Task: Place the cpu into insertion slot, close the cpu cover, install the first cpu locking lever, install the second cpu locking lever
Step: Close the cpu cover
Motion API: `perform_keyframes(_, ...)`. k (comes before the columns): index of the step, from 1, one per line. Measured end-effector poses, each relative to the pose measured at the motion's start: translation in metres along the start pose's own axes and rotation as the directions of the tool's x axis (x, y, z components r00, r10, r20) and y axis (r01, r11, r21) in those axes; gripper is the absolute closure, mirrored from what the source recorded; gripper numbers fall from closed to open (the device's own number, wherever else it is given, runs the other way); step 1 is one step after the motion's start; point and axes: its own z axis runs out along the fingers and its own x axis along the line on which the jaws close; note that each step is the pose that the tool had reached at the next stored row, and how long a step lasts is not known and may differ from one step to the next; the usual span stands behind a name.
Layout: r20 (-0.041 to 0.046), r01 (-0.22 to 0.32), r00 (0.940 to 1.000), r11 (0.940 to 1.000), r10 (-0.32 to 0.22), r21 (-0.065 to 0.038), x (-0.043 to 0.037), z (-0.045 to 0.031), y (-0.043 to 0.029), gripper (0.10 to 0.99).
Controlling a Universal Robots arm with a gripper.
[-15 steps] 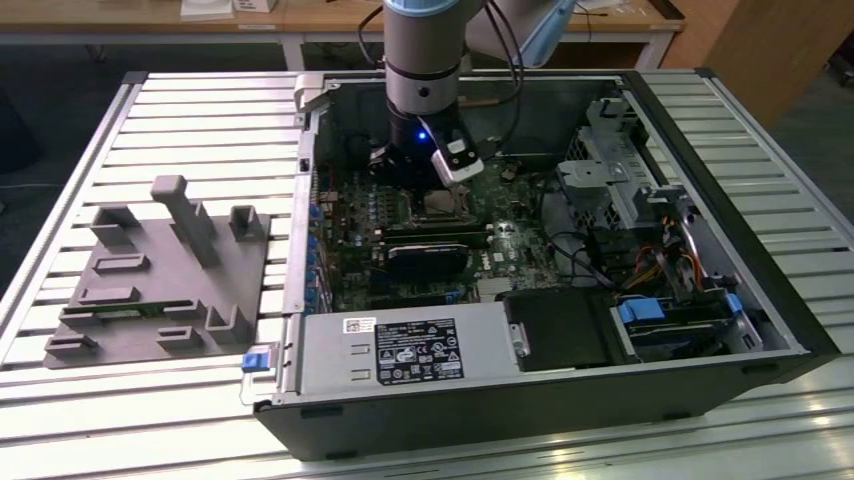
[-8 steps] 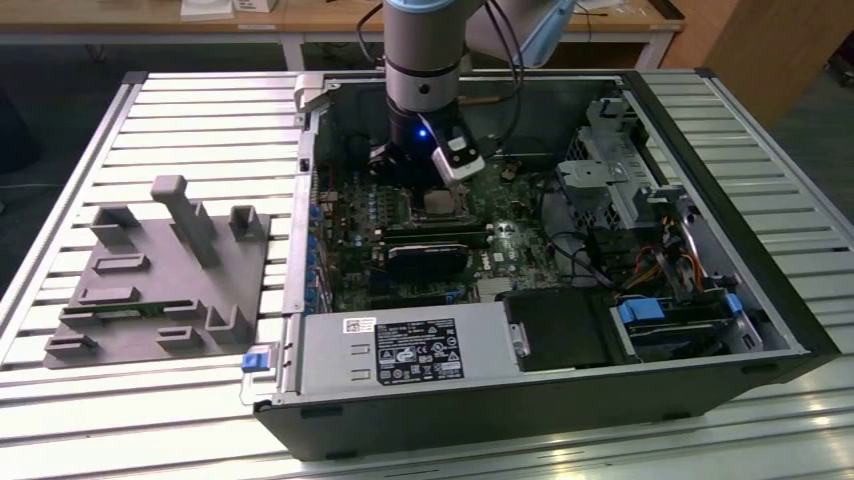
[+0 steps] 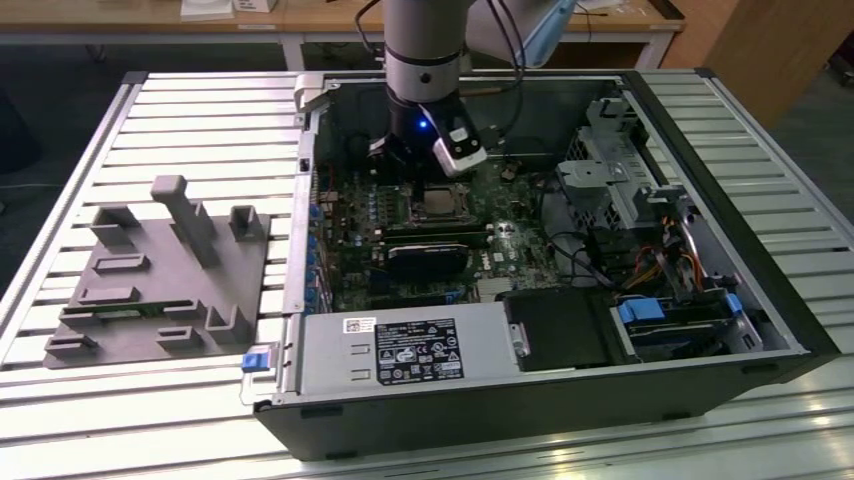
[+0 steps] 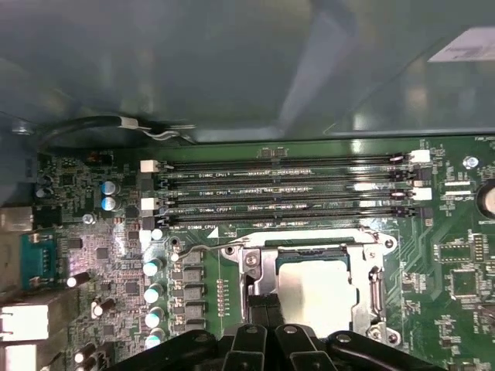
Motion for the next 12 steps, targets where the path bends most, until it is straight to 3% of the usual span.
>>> perform_keyframes(3,-0.0002,0.002,1.0,1.0,-0.002,0.0,-0.0001,-0.0046,0.0002,0.98)
perform_keyframes(8,-0.0002,0.003,1.0,1.0,-0.003,0.0,-0.0003,-0.0046,0.0002,0.98)
perform_keyframes(12,-0.0002,0.003,1.0,1.0,-0.003,0.0,-0.0067,-0.0045,0.0006,0.98)
